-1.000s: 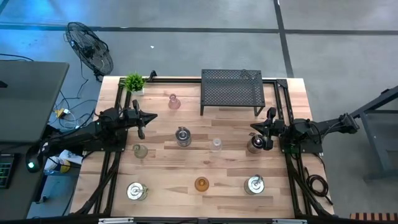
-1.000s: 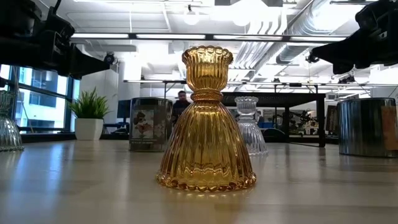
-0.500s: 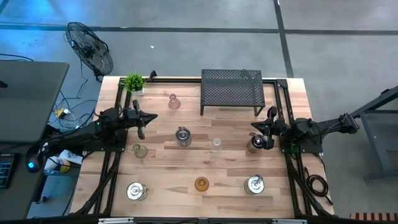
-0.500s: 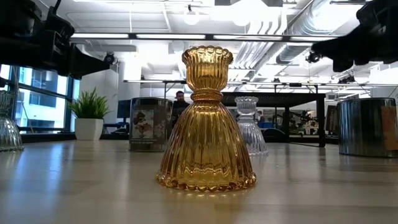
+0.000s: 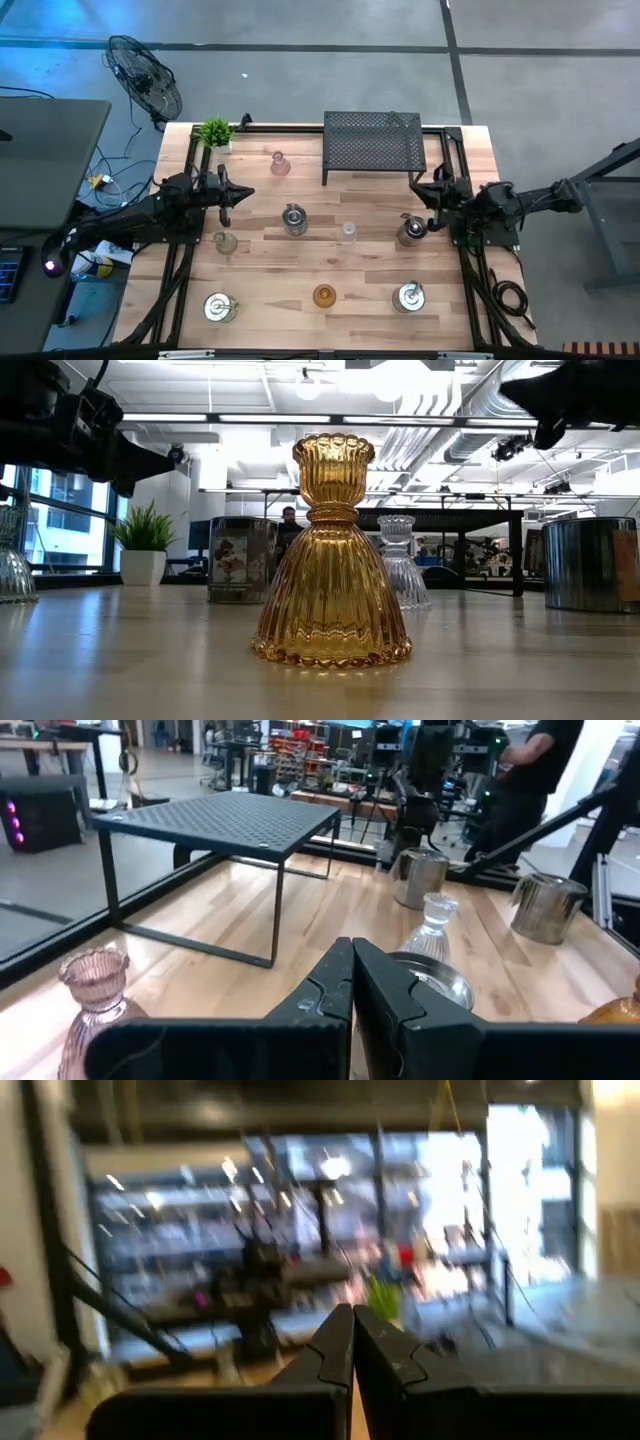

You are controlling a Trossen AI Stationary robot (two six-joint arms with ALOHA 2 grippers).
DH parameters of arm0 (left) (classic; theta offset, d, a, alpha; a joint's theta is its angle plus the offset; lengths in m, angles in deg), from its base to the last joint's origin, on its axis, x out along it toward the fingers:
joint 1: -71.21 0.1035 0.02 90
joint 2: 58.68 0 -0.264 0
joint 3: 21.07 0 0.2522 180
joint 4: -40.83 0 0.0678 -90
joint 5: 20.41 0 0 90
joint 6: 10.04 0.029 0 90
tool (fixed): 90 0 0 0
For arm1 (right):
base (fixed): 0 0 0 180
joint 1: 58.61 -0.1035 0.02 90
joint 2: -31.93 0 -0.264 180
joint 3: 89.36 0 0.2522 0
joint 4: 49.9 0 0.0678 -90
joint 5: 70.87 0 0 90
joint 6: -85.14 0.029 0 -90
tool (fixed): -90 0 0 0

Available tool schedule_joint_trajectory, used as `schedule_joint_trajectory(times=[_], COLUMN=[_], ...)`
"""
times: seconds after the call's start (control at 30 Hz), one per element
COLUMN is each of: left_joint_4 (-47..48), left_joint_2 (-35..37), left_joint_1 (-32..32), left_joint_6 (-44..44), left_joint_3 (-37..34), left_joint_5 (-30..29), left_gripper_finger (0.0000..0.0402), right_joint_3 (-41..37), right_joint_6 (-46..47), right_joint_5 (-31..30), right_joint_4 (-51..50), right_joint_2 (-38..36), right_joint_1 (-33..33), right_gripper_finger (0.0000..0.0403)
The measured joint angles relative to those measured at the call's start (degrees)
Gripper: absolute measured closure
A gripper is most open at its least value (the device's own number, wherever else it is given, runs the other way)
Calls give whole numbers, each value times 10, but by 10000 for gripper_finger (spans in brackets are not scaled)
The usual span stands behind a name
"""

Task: Pick & Place candle stick holders
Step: Put the transparent candle holder on the shelf

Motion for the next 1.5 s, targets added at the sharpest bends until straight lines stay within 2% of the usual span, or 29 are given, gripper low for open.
schedule_joint_trajectory(times=[0.17, 0.37, 0.5, 0.63, 0.8, 1.0, 1.17, 1.3, 1.5], left_joint_4=[0, 0, 1, 3, 0, 0, 0, 0, 1], left_joint_2=[-6, -6, -6, -6, -6, -6, -6, -6, -6], left_joint_1=[0, 0, 0, 0, 0, 0, 0, 0, 0], left_joint_6=[-6, 7, -5, -20, -21, -22, -23, -19, -7], left_joint_3=[0, 1, 1, 2, 0, -1, -1, -1, -1], left_joint_5=[-5, 3, 1, 0, -2, -3, -2, -3, -12], left_gripper_finger=[401, 401, 401, 401, 401, 401, 401, 401, 401], right_joint_3=[80, 168, 234, 305, 391, 470, 487, 487, 484], right_joint_6=[89, 191, 251, 305, 303, 287, 272, 232, 211], right_joint_5=[-10, 41, 73, 72, 86, 93, 99, 97, 114], right_joint_4=[-42, -44, -68, -177, -285, -372, -382, -381, -358], right_joint_2=[175, 384, 482, 551, 622, 691, 739, 766, 803], right_joint_1=[0, -8, -18, -28, -45, -46, -23, -11, -5], right_gripper_finger=[403, 403, 403, 393, 327, 196, 101, 75, 81])
